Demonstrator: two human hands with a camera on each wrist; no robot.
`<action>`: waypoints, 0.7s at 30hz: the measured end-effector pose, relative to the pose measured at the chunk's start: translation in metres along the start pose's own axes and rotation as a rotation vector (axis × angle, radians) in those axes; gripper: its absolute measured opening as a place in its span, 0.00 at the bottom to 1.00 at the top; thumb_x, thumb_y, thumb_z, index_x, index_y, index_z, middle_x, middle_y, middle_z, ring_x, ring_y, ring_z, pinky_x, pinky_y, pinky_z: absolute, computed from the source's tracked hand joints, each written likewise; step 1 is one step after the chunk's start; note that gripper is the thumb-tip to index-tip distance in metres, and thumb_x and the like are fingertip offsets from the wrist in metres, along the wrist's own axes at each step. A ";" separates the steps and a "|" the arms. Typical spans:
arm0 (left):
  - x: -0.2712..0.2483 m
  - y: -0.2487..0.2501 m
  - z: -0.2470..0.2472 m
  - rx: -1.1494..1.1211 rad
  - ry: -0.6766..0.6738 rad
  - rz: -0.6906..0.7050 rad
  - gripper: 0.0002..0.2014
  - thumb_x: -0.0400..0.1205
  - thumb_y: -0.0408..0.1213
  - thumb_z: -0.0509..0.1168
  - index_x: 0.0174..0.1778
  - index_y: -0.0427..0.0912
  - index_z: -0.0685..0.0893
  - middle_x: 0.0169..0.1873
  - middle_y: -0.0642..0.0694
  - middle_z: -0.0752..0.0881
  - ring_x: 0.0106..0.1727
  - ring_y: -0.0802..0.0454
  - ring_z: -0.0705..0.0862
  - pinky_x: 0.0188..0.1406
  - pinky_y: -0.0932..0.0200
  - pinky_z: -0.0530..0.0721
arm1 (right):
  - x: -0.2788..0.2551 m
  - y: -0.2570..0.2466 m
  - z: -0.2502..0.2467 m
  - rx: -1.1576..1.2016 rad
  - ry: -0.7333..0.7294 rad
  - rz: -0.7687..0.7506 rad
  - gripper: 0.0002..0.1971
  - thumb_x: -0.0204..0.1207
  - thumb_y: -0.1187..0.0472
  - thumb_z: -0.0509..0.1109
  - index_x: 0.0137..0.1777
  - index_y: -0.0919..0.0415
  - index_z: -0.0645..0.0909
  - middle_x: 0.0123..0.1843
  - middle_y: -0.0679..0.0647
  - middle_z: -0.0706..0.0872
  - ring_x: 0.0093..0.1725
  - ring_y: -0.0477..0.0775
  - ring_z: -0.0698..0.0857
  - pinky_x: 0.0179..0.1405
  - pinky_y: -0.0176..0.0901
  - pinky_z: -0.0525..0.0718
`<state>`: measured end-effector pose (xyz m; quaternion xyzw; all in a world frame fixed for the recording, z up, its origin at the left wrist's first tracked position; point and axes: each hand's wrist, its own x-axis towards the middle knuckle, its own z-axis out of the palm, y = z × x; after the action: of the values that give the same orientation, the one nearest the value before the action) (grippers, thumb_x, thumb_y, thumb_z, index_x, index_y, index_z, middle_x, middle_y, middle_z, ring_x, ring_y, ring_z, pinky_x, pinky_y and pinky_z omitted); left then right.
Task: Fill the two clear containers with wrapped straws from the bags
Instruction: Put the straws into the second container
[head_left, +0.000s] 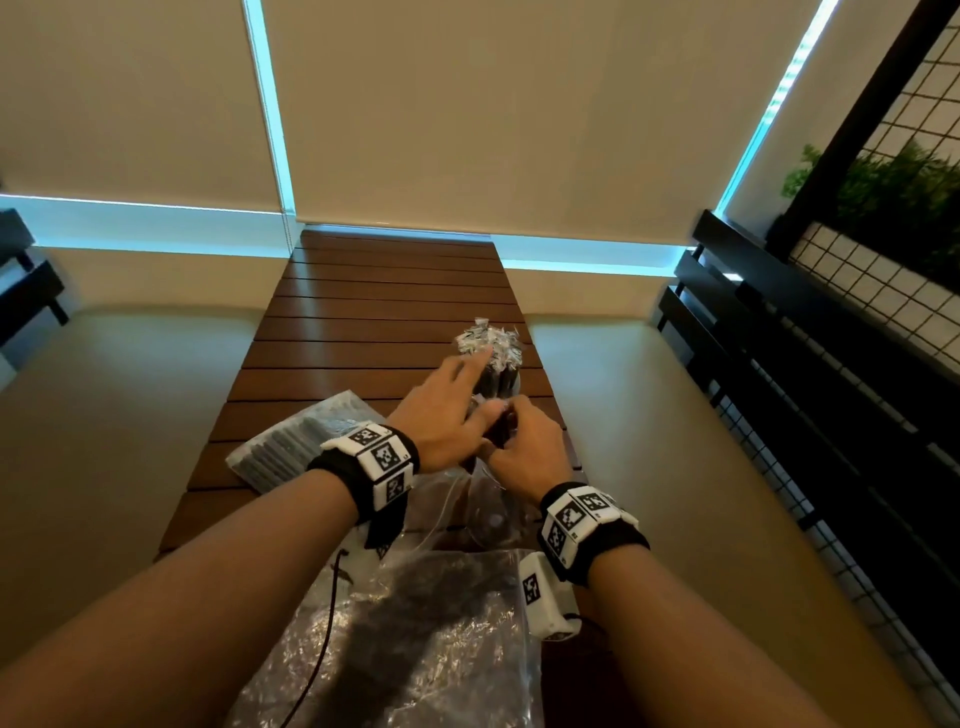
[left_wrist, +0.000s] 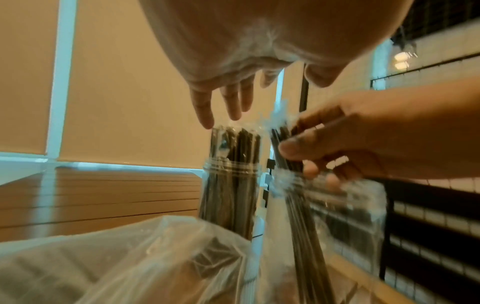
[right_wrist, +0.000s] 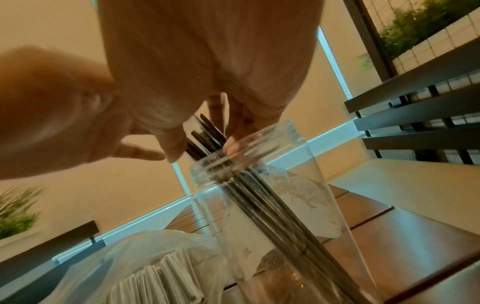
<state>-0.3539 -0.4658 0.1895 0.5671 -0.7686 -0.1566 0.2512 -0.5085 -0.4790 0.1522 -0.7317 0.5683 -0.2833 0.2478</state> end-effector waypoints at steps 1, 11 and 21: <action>-0.002 -0.003 -0.008 -0.020 0.037 -0.034 0.31 0.85 0.56 0.52 0.83 0.54 0.53 0.74 0.46 0.68 0.65 0.47 0.77 0.64 0.43 0.79 | 0.001 -0.002 0.002 -0.016 0.009 0.002 0.21 0.67 0.47 0.79 0.55 0.51 0.74 0.52 0.48 0.84 0.49 0.50 0.84 0.46 0.47 0.85; -0.059 -0.064 -0.014 0.514 -0.416 -0.392 0.50 0.61 0.80 0.64 0.74 0.51 0.69 0.69 0.48 0.74 0.64 0.47 0.80 0.56 0.48 0.83 | -0.004 -0.027 -0.003 -0.247 0.218 0.048 0.38 0.62 0.24 0.69 0.66 0.48 0.70 0.61 0.51 0.75 0.59 0.55 0.78 0.56 0.55 0.84; -0.054 -0.066 -0.027 0.427 -0.127 -0.373 0.09 0.83 0.36 0.59 0.56 0.44 0.82 0.52 0.42 0.86 0.51 0.42 0.85 0.49 0.47 0.86 | -0.012 -0.085 0.032 -0.390 -0.338 -0.387 0.13 0.79 0.56 0.65 0.35 0.58 0.80 0.35 0.52 0.83 0.34 0.54 0.83 0.37 0.50 0.87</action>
<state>-0.2736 -0.4334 0.1660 0.7277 -0.6809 -0.0700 0.0441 -0.4297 -0.4467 0.1866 -0.8965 0.4131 -0.0856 0.1354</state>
